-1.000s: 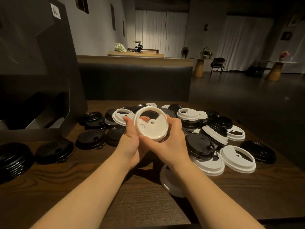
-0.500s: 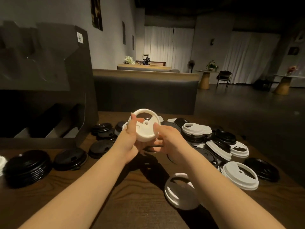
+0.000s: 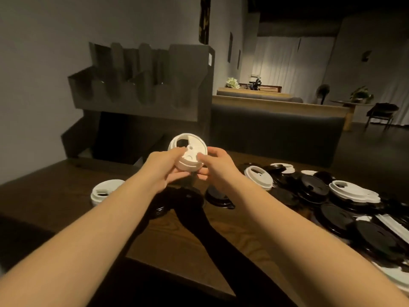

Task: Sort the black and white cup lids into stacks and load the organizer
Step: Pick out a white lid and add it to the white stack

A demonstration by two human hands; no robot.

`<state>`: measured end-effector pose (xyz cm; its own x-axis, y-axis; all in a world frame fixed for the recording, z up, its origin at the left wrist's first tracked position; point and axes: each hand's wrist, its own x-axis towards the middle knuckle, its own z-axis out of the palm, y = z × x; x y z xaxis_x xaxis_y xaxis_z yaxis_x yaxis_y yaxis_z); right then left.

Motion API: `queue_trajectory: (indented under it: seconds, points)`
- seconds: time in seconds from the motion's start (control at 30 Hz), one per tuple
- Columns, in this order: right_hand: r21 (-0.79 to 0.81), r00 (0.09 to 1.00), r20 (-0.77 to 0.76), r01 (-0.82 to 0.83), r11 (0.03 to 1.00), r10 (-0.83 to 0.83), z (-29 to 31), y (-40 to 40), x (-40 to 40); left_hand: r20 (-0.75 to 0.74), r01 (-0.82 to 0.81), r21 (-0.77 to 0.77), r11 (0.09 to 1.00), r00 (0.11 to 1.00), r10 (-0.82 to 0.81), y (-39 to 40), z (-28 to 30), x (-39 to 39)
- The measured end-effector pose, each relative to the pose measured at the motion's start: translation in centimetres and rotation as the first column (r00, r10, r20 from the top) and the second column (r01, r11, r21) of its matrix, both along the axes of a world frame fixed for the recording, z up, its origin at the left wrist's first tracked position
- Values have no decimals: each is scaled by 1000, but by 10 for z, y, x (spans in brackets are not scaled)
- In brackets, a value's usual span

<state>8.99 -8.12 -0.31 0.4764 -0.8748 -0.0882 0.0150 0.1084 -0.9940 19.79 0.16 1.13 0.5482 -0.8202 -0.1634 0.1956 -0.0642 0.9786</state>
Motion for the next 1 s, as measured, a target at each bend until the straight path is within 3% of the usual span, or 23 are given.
queue_trajectory:
  seconds: [0.07,0.2,0.37,0.43,0.53,0.6,0.73,1.0]
  points:
    - [-26,998,-22,-64,998,64,-3,9,36,59,-25,47,999,998,23,14,-3,29]
    - [-287,975,-183,-178,941,128,7,23,95,178,-158,64,985,973,145,40,-4,100]
    - [-404,933,-316,-299,864,175,2,38,150,214,-310,126,942,936,279,48,-24,171]
    - [-445,891,-413,-378,812,188,-8,43,163,316,-402,191,895,889,332,48,-36,189]
    - [-425,827,-522,-467,775,212,-12,47,161,615,-494,335,803,760,211,57,-45,191]
    - [-415,783,-581,-520,746,222,-17,46,164,697,-505,404,763,710,100,59,-52,191]
    - [-421,686,-708,-602,678,169,-25,43,169,735,-495,471,730,678,-13,60,-61,191]
    - [-423,649,-746,-635,646,150,-33,49,162,775,-505,481,717,628,-77,69,-72,180]
